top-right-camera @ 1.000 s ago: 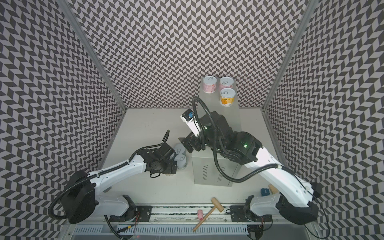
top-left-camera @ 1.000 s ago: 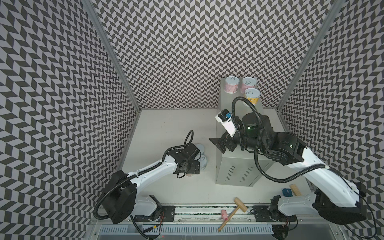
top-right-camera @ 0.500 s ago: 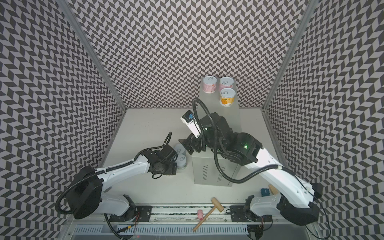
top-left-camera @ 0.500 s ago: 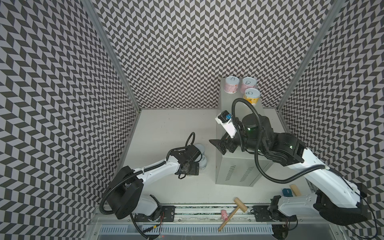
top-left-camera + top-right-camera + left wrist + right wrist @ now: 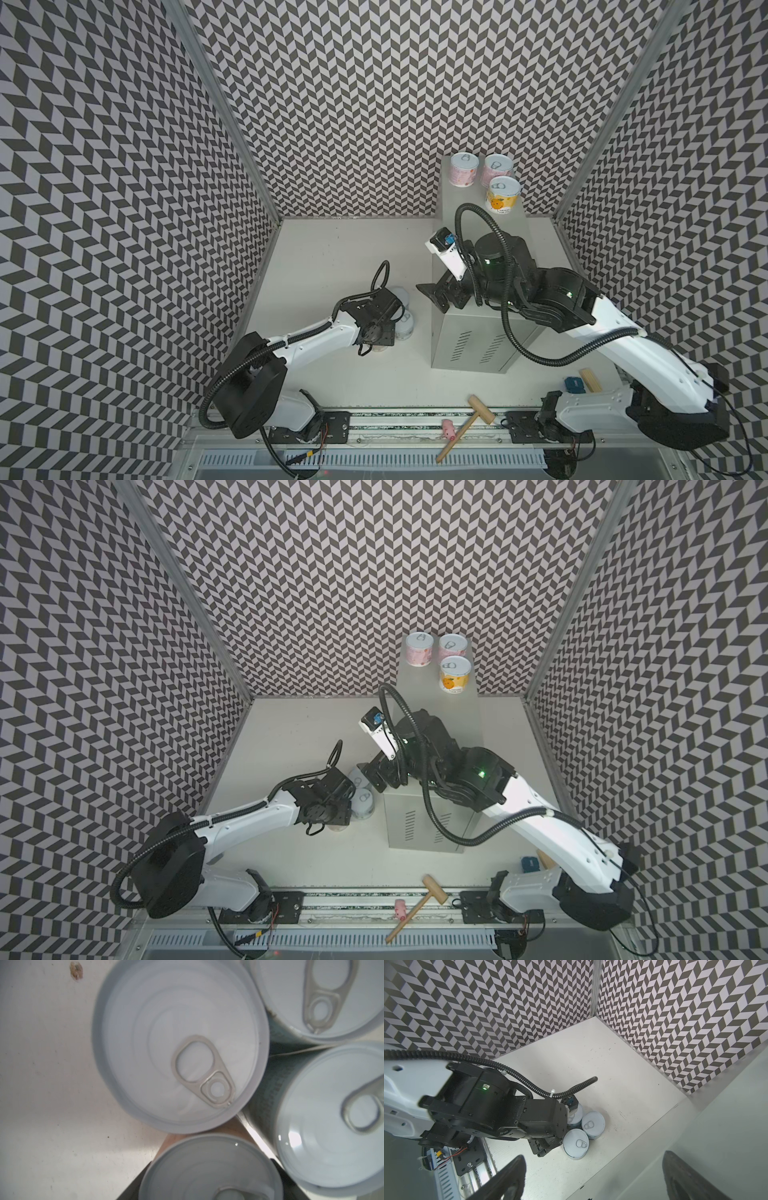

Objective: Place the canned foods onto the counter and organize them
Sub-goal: 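Grasp a pink can from the table cluster with the left gripper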

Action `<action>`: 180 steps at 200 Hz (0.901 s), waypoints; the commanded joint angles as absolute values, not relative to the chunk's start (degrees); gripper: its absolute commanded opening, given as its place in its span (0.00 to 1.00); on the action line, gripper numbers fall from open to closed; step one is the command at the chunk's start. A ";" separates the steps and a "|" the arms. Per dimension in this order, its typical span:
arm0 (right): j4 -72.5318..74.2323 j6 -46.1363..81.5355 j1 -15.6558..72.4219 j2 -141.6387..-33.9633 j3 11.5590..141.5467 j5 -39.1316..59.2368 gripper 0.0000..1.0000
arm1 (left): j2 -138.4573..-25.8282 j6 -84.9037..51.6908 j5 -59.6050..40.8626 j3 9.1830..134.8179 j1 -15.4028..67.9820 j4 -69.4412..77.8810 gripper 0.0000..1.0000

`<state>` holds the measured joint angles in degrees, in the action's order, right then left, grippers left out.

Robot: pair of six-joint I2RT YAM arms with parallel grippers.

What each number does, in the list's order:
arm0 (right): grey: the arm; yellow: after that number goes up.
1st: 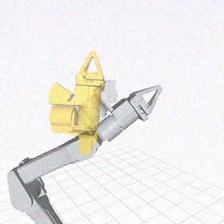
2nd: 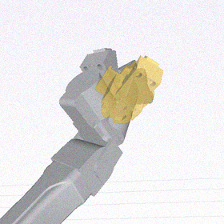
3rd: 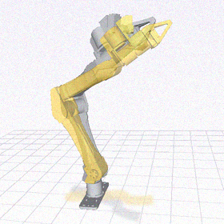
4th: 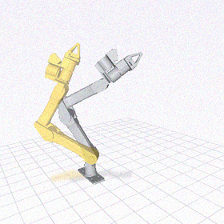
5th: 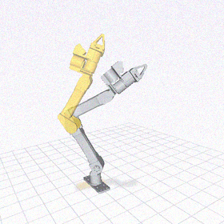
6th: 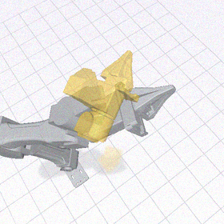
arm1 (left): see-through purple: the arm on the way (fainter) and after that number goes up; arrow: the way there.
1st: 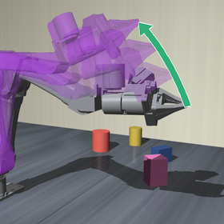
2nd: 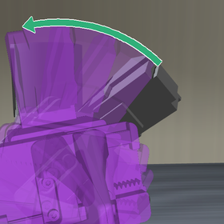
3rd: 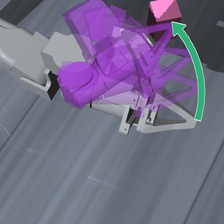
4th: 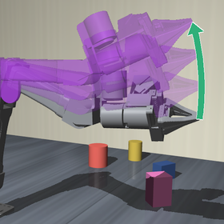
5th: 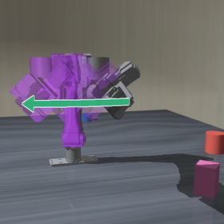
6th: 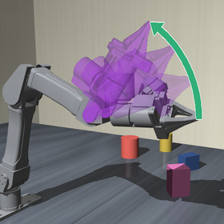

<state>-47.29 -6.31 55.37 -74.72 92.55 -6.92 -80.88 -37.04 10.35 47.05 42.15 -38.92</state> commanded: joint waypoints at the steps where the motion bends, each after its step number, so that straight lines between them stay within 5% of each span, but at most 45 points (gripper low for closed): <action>1: -43.10 -6.42 55.41 -74.63 91.79 -8.37 0.99 | -78.09 -38.05 13.50 48.41 41.43 -40.05 0.63; 61: -38.34 -7.44 54.61 -70.10 87.92 -10.11 0.99 | -69.41 -33.74 17.12 59.71 40.22 -50.83 0.58; 180: -30.17 -10.12 45.35 -49.62 72.48 -7.56 0.99 | -68.82 -10.23 -1.18 93.74 39.73 -54.01 0.60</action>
